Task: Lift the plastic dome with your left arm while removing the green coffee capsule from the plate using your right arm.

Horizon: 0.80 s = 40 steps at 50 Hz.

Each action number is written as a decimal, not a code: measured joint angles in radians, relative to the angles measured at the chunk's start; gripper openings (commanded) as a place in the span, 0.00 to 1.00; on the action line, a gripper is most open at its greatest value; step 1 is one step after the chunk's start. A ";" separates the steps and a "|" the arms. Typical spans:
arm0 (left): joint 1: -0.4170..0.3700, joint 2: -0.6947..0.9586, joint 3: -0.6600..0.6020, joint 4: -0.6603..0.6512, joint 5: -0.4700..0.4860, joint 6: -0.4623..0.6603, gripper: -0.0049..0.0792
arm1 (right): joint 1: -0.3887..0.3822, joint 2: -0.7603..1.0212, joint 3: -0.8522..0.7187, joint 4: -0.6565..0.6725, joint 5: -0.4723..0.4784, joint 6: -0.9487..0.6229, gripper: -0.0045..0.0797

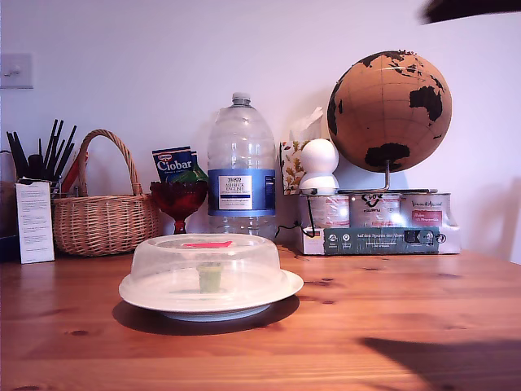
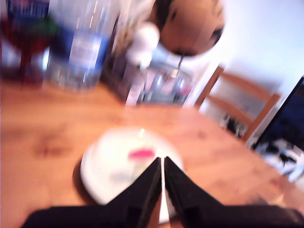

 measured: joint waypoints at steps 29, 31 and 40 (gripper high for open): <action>-0.079 0.451 0.061 0.255 -0.043 0.183 0.03 | 0.164 0.529 0.326 -0.027 0.077 -0.001 0.04; -0.091 0.484 0.077 0.275 -0.049 0.185 0.03 | 0.168 0.555 0.341 -0.027 0.084 -0.001 0.06; -0.152 0.649 0.185 0.320 -0.079 0.283 0.03 | 0.192 0.645 0.401 -0.039 0.085 0.000 0.37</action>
